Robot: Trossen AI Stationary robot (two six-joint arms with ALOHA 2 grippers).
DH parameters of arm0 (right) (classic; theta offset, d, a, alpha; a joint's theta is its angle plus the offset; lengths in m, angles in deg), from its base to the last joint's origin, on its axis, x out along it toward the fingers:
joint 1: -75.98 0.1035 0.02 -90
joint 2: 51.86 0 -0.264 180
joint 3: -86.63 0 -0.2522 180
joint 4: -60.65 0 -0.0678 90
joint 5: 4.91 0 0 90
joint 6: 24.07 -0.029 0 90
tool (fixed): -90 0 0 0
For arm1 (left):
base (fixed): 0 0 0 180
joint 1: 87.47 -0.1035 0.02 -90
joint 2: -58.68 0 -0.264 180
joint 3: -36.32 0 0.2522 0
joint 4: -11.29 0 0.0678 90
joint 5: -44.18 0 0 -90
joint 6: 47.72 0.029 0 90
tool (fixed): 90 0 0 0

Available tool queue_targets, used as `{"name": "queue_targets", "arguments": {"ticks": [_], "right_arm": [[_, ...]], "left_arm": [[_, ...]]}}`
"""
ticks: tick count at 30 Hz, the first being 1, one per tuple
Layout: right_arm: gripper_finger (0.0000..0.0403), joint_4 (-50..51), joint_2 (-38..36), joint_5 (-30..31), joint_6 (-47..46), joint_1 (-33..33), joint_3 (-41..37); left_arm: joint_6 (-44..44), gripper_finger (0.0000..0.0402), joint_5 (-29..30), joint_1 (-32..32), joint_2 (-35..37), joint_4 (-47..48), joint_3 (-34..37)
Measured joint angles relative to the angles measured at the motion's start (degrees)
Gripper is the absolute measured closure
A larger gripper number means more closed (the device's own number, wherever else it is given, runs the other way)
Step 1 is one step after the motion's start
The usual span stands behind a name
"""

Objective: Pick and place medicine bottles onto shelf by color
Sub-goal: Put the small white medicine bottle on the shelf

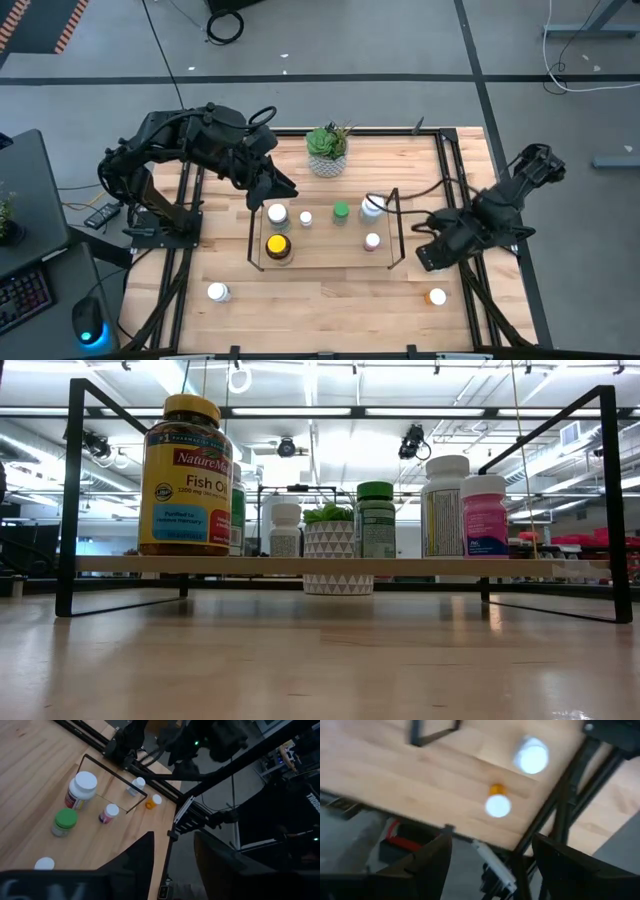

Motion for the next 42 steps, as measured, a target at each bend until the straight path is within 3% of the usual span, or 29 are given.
{"name": "queue_targets", "arguments": {"ticks": [10, 13, 18, 24, 30, 42], "right_arm": [[0.0121, -0.72, 0.09, -1.82, -8.00, 5.51, -14.00], [0.0121, -3.27, -0.65, 0.89, -9.60, 6.83, -17.12], [0.0121, -11.90, -4.82, 3.62, -14.36, 7.55, -25.69], [0.0121, -18.69, -11.51, 2.13, -18.99, 8.06, -37.16], [0.0121, -19.76, -15.23, 2.98, -19.22, 5.27, -40.84], [0.0121, -29.50, -15.56, 4.77, -19.20, 2.71, -46.97]], "left_arm": [[0.00, 0.0259, 0.00, 0.00, 0.00, -0.02, 0.00], [0.02, 0.0254, 0.00, 0.01, 0.00, -0.13, 0.00], [0.02, 0.0251, -0.01, 0.01, 0.00, -0.21, 0.00], [0.02, 0.0259, -0.02, 0.00, 0.00, -0.22, 0.00], [0.02, 0.0261, -0.02, 0.00, 0.00, -0.22, 0.00], [0.04, 0.0254, -0.01, 0.02, 0.00, -0.22, 0.00]]}}
